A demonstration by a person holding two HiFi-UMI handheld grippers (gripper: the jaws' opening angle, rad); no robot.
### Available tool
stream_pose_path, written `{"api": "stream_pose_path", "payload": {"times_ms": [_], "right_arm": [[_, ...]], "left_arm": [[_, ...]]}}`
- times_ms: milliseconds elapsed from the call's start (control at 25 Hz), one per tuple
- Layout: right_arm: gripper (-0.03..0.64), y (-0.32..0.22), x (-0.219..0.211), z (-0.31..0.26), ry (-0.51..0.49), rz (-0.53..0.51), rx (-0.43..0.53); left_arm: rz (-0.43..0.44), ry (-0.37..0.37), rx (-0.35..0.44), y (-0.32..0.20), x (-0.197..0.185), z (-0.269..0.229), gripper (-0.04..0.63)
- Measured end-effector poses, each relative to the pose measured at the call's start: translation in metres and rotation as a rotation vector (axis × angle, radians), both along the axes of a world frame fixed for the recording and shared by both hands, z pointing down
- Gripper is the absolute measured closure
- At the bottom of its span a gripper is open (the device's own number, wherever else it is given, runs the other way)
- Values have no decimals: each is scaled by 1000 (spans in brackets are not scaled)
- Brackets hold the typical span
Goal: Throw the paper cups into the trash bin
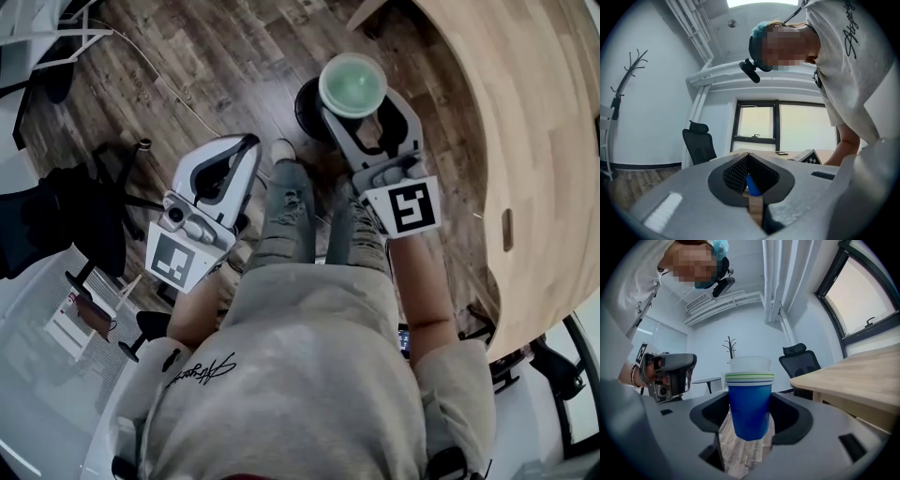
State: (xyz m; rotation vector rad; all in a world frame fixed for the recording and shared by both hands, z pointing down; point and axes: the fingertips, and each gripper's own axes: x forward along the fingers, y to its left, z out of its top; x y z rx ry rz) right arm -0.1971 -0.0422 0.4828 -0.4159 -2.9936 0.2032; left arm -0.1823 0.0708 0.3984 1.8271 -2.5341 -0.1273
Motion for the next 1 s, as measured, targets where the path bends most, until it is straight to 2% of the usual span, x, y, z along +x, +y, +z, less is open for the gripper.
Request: {"api": "stream_pose_path", "payload": {"times_ms": [320, 720, 1000], "right_arm": [[339, 10, 8, 66, 84, -38, -26], [339, 22, 18, 154, 201, -55, -74], [339, 30, 22, 214, 284, -77, -74]], "left_arm": [[10, 37, -34, -6, 5, 44, 592], [-1, 93, -31, -11, 10, 89, 592], [-1, 120, -39, -12, 11, 120, 592]]}}
